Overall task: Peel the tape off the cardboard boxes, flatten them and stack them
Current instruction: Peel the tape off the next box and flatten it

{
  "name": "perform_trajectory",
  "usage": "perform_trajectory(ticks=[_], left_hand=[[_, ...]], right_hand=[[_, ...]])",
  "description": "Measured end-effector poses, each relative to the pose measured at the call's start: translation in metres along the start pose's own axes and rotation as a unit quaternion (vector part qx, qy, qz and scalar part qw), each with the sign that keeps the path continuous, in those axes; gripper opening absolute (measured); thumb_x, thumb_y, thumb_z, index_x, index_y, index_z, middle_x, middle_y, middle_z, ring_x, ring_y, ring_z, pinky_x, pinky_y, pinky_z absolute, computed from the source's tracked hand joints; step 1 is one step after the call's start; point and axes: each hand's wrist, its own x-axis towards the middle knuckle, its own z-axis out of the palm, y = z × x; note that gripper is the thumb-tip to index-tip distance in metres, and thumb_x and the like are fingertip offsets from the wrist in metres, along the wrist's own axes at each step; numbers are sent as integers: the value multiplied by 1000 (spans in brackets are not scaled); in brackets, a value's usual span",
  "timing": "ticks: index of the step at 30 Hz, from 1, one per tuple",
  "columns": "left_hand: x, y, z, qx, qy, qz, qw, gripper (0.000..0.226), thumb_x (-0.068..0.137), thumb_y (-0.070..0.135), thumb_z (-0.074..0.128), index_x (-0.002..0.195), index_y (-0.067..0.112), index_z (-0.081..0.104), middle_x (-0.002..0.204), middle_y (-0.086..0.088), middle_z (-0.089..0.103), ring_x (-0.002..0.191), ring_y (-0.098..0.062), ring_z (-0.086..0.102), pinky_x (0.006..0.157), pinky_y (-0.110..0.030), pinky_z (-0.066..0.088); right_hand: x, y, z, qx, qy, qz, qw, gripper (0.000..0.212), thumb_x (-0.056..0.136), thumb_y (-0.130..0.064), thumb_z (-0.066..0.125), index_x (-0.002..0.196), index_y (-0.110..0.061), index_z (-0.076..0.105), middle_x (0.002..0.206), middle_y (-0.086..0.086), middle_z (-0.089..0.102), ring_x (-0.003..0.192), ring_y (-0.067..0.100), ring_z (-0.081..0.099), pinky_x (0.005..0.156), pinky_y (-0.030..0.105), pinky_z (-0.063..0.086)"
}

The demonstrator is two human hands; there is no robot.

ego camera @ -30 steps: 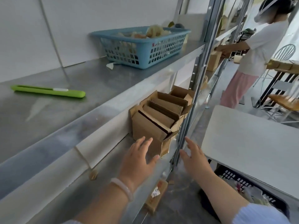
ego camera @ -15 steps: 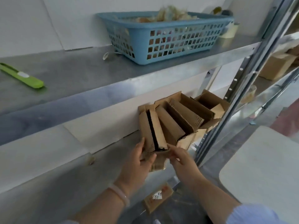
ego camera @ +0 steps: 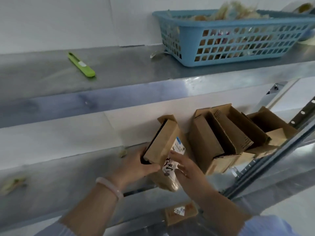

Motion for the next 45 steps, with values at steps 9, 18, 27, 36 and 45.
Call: perform_trajectory(ticks=[9, 18, 27, 36, 45], left_hand=[[-38, -37, 20, -192, 63, -58, 978, 47, 71, 37, 70, 114, 40, 54, 103, 8, 71, 93, -8, 67, 75, -26, 56], [-39, -54, 22, -169, 199, -57, 963, 86, 78, 15, 78, 140, 44, 27, 132, 6, 50, 113, -12, 53, 82, -26, 52], [-60, -42, -9, 2, 401, 19, 916, 95, 78, 59, 63, 152, 34, 9, 155, 13, 12, 141, -8, 16, 113, -31, 21], [-66, -62, -18, -70, 278, 7, 958, 15, 89, 19, 61, 92, 32, 68, 85, 11, 74, 79, -8, 71, 73, -35, 59], [-66, -71, -19, -34, 338, -101, 935, 9, 88, 18, 67, 83, 25, 68, 70, 19, 63, 60, 17, 57, 55, -2, 42]], right_hand=[[9, 4, 10, 253, 94, 249, 930, 99, 53, -56, 86, 136, -22, 44, 122, 2, 66, 107, 23, 65, 95, 48, 53], [16, -44, -21, -13, 84, -42, 996, 53, 79, -33, 78, 121, -46, 50, 114, -22, 63, 104, 0, 62, 82, 25, 56], [42, -69, -1, -456, 32, -285, 843, 87, 73, -52, 76, 145, -47, 26, 152, 2, 41, 136, 29, 43, 110, 50, 30], [54, -54, 51, -496, -22, -284, 821, 56, 91, -60, 33, 133, -33, 57, 139, 0, 56, 131, 25, 49, 107, 50, 40], [58, -51, 56, -497, -33, -300, 814, 47, 96, -49, 30, 137, -40, 50, 140, -4, 56, 131, 27, 50, 109, 49, 36]])
